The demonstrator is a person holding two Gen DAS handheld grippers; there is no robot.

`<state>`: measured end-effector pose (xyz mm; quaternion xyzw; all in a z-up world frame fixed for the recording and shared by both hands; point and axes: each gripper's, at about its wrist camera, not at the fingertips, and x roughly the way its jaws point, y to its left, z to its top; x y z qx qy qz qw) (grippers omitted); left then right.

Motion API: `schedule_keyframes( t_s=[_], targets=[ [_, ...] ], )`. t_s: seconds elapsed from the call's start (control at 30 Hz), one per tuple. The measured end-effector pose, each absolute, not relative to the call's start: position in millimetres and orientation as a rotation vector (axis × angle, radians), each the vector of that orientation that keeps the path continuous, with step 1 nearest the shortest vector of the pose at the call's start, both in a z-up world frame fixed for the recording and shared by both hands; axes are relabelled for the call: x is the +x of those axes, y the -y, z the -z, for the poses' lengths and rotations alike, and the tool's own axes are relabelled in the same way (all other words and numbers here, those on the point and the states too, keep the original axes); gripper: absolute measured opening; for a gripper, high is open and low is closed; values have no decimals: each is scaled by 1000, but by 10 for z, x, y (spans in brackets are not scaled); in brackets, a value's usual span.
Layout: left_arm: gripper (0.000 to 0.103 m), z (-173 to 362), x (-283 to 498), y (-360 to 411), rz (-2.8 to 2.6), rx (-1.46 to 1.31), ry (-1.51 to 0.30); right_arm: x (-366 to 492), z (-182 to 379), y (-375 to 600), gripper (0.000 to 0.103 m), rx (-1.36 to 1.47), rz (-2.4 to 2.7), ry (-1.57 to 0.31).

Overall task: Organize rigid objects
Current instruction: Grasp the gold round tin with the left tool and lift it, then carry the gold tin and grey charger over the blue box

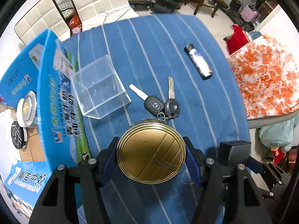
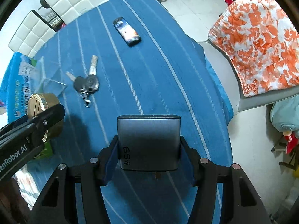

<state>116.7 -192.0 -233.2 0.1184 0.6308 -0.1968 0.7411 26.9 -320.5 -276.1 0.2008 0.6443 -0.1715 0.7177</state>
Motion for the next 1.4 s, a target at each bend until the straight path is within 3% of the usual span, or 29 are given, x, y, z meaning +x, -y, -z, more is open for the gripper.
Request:
schedule_keyframes(
  t_s=[0.47,0.73,1.03,1.4],
  targets=[
    [63,1592,1167,1665,502,172,-1273,259,1969,2841,61,416,304,-1294],
    [63,1198,1275,973,460,75,-1247,481,1484,2226,61,391,160,-1214],
    [63,1078,1407,-278,229,59,-1218,853,1452,1149,62,338,-16,-1205],
    [63,1118,1510,-1080,126,18,-1200,1165,1575,126,62,232,-120,-1239]
  ],
)
